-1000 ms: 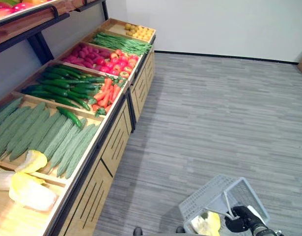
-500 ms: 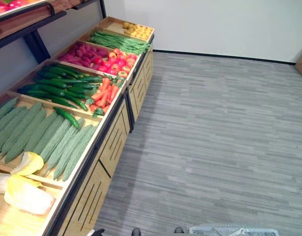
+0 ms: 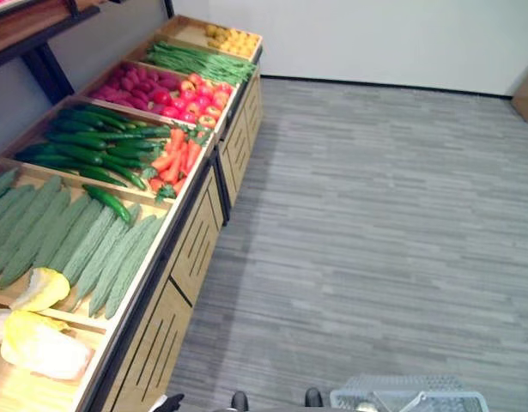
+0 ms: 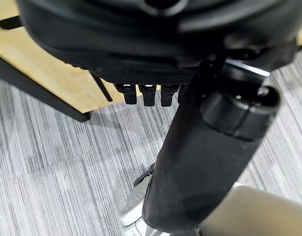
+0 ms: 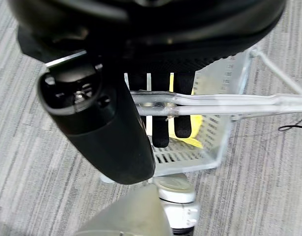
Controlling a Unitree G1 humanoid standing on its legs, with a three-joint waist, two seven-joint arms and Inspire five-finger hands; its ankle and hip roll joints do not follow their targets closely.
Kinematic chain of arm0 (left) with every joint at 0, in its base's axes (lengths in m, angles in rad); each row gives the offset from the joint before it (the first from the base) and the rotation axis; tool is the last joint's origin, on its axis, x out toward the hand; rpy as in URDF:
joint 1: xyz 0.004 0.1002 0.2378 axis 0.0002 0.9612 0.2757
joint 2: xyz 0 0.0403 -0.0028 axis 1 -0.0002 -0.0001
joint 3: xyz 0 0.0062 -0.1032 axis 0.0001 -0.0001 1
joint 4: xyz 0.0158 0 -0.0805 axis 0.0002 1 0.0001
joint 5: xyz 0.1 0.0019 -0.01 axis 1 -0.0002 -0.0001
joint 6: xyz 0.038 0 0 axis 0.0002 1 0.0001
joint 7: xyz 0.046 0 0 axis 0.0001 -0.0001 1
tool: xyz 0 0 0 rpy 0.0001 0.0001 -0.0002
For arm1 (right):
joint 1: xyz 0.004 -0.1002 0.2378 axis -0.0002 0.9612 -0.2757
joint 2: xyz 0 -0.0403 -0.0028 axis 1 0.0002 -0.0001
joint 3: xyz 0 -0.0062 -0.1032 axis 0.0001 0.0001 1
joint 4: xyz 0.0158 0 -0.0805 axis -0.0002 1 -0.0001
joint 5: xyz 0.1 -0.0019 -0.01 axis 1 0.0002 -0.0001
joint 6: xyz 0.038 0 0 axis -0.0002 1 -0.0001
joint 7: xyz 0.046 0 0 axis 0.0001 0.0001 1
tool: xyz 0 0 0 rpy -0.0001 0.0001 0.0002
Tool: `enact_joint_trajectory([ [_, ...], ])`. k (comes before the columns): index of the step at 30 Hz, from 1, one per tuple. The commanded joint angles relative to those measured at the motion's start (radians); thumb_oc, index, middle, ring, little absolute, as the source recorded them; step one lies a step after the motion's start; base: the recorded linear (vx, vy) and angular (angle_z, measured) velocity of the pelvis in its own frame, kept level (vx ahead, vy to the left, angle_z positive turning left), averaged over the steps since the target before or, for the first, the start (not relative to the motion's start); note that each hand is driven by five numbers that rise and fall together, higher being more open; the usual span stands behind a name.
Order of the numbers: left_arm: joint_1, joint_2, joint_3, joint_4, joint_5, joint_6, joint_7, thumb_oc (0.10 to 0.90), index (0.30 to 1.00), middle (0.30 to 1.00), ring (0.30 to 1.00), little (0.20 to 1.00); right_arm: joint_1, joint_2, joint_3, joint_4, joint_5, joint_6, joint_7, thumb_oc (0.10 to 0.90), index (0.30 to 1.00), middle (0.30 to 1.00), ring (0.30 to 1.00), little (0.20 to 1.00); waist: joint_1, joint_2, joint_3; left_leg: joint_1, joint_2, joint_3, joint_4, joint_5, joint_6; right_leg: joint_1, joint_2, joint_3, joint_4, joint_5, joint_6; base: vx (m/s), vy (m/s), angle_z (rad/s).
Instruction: Get the vegetables into the basket
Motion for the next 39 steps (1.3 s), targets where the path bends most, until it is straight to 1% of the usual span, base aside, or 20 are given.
enact_joint_trajectory([
  [1,-0.045,0.023,0.006,-0.001,-0.042,-0.022,0.009,0.9,1.0,1.0,1.0,1.0,-0.026,0.01,0.038,-0.01,0.05,-0.008,0.008,0.4,0.3,0.3,0.3,0.3,-0.006,-0.04,0.031,-0.02,0.017,-0.039,0.08,-0.076,-0.022,-0.062,-0.124,-0.014,0.183,0.106,0.152,-0.09,0.075,-0.12],
  [2,-0.059,0.023,-0.005,-0.006,-0.048,-0.019,0.011,0.9,1.0,1.0,1.0,1.0,-0.033,0.012,0.048,-0.019,0.052,-0.009,0.008,0.4,0.3,0.3,0.3,0.3,-0.01,-0.029,0.059,-0.016,0.024,-0.037,0.091,-0.082,-0.013,-0.116,-0.116,-0.03,0.289,0.124,0.154,-0.02,0.041,-0.09],
  [3,-0.067,0.024,-0.011,-0.007,-0.047,-0.019,0.014,0.9,1.0,1.0,1.0,1.0,-0.038,0.015,0.053,-0.028,0.054,-0.009,0.007,0.4,0.3,0.3,0.3,0.3,-0.013,-0.027,0.068,-0.011,0.024,-0.033,0.093,-0.087,-0.013,-0.14,-0.118,-0.036,0.305,0.134,0.152,0.01,0.036,-0.2],
  [7,-0.088,0.023,0.011,0.01,-0.065,-0.017,0.029,0.9,1.0,1.0,1.0,1.0,-0.06,0.017,0.067,-0.045,0.045,-0.005,-0.007,0.4,0.3,0.3,0.3,0.3,-0.009,-0.036,0.079,0.033,0.031,0.015,0.071,-0.111,-0.042,-0.173,-0.204,-0.133,0.096,0.178,0.151,0.13,-0.132,-0.21],
  [9,-0.094,0.021,0.016,0.017,-0.073,-0.017,0.032,0.9,1.0,1.0,1.0,1.0,-0.069,0.015,0.068,-0.041,0.04,-0.003,-0.011,0.4,0.3,0.3,0.3,0.3,-0.012,-0.034,0.085,0.047,0.044,0.016,0.065,-0.116,-0.053,-0.187,-0.212,-0.139,0.057,0.2,0.155,0.18,-0.223,-0.61],
  [10,-0.097,0.022,0.024,0.024,-0.084,-0.015,0.03,0.9,1.0,1.0,1.0,1.0,-0.072,0.015,0.069,-0.039,0.042,0.001,-0.013,0.4,0.3,0.3,0.3,0.3,-0.021,-0.04,0.082,0.084,0.064,0.009,0.059,-0.134,-0.073,-0.205,-0.22,-0.121,0.035,0.229,0.168,0.29,-0.279,-0.23],
  [15,-0.08,0.012,0.046,0.039,-0.106,-0.01,0.026,0.9,1.0,1.0,1.0,1.0,-0.053,0.011,0.065,-0.02,0.034,0.005,-0.007,0.4,0.3,0.3,0.3,0.3,-0.032,-0.028,0.041,0.116,0.129,-0.018,0.095,-0.149,-0.101,-0.179,-0.17,-0.159,0.074,0.161,0.135,0.28,-0.325,0.16],
  [16,-0.076,0.008,0.05,0.044,-0.122,-0.01,0.025,0.9,1.0,1.0,1.0,1.0,-0.045,-0.002,0.074,-0.017,0.032,-0.001,-0.005,0.4,0.3,0.3,0.3,0.3,-0.034,-0.005,0.041,0.081,0.183,-0.04,0.166,-0.074,-0.128,-0.163,-0.115,-0.174,0.107,0.109,0.095,0.14,-0.366,0.23],
  [19,-0.075,0.004,0.066,0.041,-0.148,-0.008,0.033,0.9,1.0,1.0,1.0,1.0,-0.043,-0.019,0.092,-0.04,0.027,-0.008,-0.006,0.4,0.3,0.3,0.3,0.3,-0.03,-0.013,0.05,-0.027,0.205,-0.048,0.389,0.038,-0.144,-0.118,-0.097,-0.229,0.079,0.083,0.045,0.15,-0.414,0.39],
  [21,-0.076,0.0,0.069,0.038,-0.158,-0.007,0.037,0.9,1.0,1.0,1.0,1.0,-0.044,-0.024,0.092,-0.036,0.028,-0.008,-0.01,0.4,0.3,0.3,0.3,0.3,-0.023,-0.018,0.057,-0.06,0.206,-0.048,0.434,0.059,-0.141,-0.096,-0.088,-0.235,0.064,0.071,0.035,0.12,-0.247,0.2],
  [24,-0.07,-0.011,0.077,0.036,-0.182,-0.011,0.035,0.9,1.0,1.0,1.0,1.0,-0.045,-0.043,0.083,-0.037,0.035,-0.009,-0.01,0.4,0.3,0.3,0.3,0.3,0.008,-0.03,0.071,-0.176,0.133,-0.078,0.482,0.077,-0.134,-0.01,-0.067,-0.224,-0.013,0.055,0.017,0.17,-0.214,0.09],
  [25,-0.07,-0.011,0.077,0.036,-0.182,-0.011,0.035,0.9,1.0,1.0,1.0,1.0,-0.045,-0.043,0.083,-0.037,0.035,-0.009,-0.01,0.4,0.3,0.3,0.3,0.3,0.007,-0.029,0.072,-0.177,0.134,-0.08,0.486,0.075,-0.134,-0.008,-0.067,-0.226,-0.014,0.055,0.017,0.12,-0.098,0.22],
  [27,-0.069,-0.017,0.085,0.034,-0.195,-0.013,0.032,0.9,1.0,1.0,1.0,1.0,-0.049,-0.049,0.085,-0.036,0.034,-0.009,-0.009,0.4,0.3,0.3,0.3,0.3,0.022,-0.032,0.076,-0.231,0.089,-0.078,0.427,0.05,-0.12,0.023,-0.057,-0.223,-0.041,0.044,0.015,0.22,-0.093,0.13],
  [28,-0.066,-0.027,0.087,0.031,-0.207,-0.018,0.034,0.9,1.0,1.0,1.0,1.0,-0.054,-0.051,0.09,-0.033,0.029,-0.011,-0.01,0.4,0.3,0.3,0.3,0.3,0.039,-0.032,0.077,-0.263,0.052,-0.079,0.34,0.028,-0.104,0.045,-0.047,-0.216,-0.051,0.03,0.018,0.31,-0.049,0.11],
  [29,-0.066,-0.033,0.089,0.031,-0.221,-0.021,0.033,0.9,1.0,1.0,1.0,1.0,-0.058,-0.051,0.094,-0.034,0.029,-0.014,-0.014,0.4,0.3,0.3,0.3,0.3,0.05,-0.024,0.075,-0.283,0.038,-0.093,0.273,0.045,-0.1,0.054,-0.035,-0.213,-0.058,0.024,0.02,0.25,-0.025,0.06],
  [30,-0.066,-0.033,0.089,0.031,-0.221,-0.021,0.033,0.9,1.0,1.0,1.0,1.0,-0.057,-0.051,0.094,-0.034,0.029,-0.014,-0.014,0.4,0.3,0.3,0.3,0.3,0.05,-0.025,0.078,-0.276,0.037,-0.092,0.267,0.047,-0.1,0.058,-0.037,-0.213,-0.058,0.023,0.02,0.17,0.005,-0.24],
  [33,-0.066,-0.047,0.083,0.029,-0.237,-0.027,0.03,0.9,1.0,1.0,1.0,1.0,-0.061,-0.044,0.107,-0.041,0.033,-0.023,-0.019,0.4,0.3,0.3,0.3,0.3,0.08,-0.006,0.081,-0.307,0.032,-0.128,0.092,0.134,-0.107,0.107,0.001,-0.195,-0.064,-0.007,0.023,0.34,0.012,-0.34],
  [34,-0.07,-0.05,0.075,0.037,-0.229,-0.03,0.032,0.9,1.0,1.0,1.0,1.0,-0.062,-0.037,0.113,-0.043,0.034,-0.026,-0.019,0.4,0.3,0.3,0.3,0.3,0.087,-0.003,0.075,-0.329,0.038,-0.131,0.021,0.163,-0.123,0.139,0.015,-0.173,-0.067,-0.033,0.022,0.37,0.037,-0.16],
  [36,-0.068,-0.05,0.076,0.039,-0.226,-0.031,0.031,0.9,1.0,1.0,1.0,1.0,-0.061,-0.034,0.111,-0.037,0.033,-0.026,-0.017,0.4,0.3,0.3,0.3,0.3,0.091,-0.004,0.07,-0.331,0.041,-0.123,0.015,0.169,-0.125,0.159,0.013,-0.16,-0.065,-0.047,0.026,0.42,0.096,-0.2],
  [39,-0.057,-0.04,0.079,0.045,-0.213,-0.025,0.025,0.9,1.0,1.0,1.0,1.0,-0.052,-0.01,0.101,-0.027,0.038,-0.019,-0.014,0.4,0.3,0.3,0.3,0.3,0.095,-0.017,0.034,-0.306,0.049,-0.077,0.04,0.181,-0.096,0.206,-0.004,-0.139,-0.027,-0.091,0.037,0.47,0.164,-0.61],
])
